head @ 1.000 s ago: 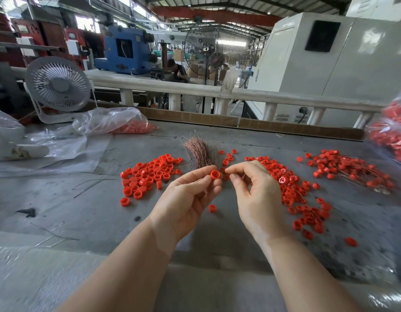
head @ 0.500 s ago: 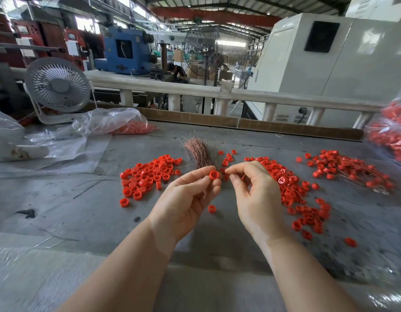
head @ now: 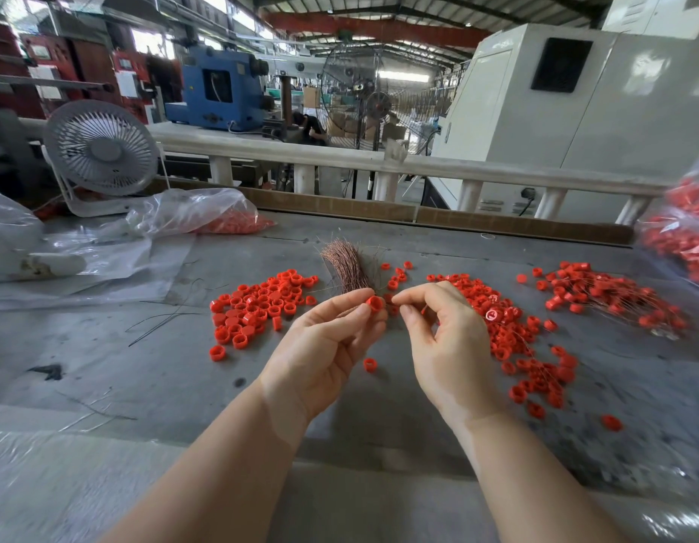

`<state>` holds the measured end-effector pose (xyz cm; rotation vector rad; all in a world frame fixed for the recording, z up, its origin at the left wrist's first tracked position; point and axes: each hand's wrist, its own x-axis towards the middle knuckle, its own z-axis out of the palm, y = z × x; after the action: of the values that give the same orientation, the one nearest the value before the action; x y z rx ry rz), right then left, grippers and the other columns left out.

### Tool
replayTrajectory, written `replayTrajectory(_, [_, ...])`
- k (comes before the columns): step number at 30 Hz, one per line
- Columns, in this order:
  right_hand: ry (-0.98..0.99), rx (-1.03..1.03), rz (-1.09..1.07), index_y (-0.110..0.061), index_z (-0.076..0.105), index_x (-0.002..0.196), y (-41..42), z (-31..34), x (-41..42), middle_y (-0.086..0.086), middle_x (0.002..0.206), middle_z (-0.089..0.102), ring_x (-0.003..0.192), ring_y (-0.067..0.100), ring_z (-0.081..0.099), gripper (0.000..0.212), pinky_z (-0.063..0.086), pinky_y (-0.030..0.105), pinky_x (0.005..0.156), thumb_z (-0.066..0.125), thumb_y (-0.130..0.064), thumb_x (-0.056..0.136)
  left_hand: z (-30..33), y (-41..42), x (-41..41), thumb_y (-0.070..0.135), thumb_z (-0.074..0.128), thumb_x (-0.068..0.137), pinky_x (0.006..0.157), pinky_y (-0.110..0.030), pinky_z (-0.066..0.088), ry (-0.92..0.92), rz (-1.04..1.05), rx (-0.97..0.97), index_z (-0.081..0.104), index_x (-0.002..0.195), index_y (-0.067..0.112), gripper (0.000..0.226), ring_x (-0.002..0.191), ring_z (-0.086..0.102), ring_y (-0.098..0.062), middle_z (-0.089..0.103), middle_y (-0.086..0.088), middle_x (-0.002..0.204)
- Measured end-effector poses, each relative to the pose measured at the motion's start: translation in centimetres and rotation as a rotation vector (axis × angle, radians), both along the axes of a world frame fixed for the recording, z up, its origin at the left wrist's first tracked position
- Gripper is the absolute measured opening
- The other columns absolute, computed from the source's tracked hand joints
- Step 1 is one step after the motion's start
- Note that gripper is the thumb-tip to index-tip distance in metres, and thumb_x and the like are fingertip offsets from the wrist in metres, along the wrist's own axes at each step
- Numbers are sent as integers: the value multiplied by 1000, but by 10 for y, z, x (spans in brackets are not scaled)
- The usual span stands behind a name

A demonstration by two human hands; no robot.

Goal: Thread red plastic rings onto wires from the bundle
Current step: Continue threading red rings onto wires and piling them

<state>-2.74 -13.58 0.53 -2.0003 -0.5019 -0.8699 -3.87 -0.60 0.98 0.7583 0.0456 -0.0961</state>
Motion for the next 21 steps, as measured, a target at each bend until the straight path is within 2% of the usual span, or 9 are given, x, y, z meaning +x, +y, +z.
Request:
replayTrajectory(4, [-6, -5, -4, -10, 67, 80, 0, 0, 0, -2, 79, 60, 74, 17, 56, 13, 48, 35, 67, 63, 2, 82, 0, -1, -1, -5, 58, 65, 62, -21, 57, -12, -4, 0, 65, 87, -1, 23, 66, 70, -16, 71, -12, 74])
replayTrajectory(10, [-4, -6, 3, -10, 67, 81, 0, 1, 0, -3, 80, 60, 77, 18, 58, 14, 49, 35, 67, 62, 2, 82, -1, 1, -1, -5, 57, 75, 56, -21, 56, 2, 0, 48, 69, 83, 5, 18, 62, 68, -13, 71, -9, 74])
replayTrajectory(15, [-18, -31, 11, -11, 68, 80, 0, 1, -1, -3, 80, 61, 77, 15, 57, 14, 45, 27, 66, 63, 2, 81, 0, 1, -1, -8, 55, 77, 57, -21, 56, 1, 4, 10, 70, 81, 3, 19, 62, 68, -14, 71, -12, 74])
replayTrajectory(21, [-27, -58, 13, -10, 71, 81, 0, 0, -1, -2, 80, 62, 75, 16, 58, 12, 48, 32, 66, 65, 0, 82, 2, 1, -2, -8, 53, 78, 58, -20, 57, -1, -3, -14, 67, 86, 0, 17, 62, 69, -15, 71, -12, 73])
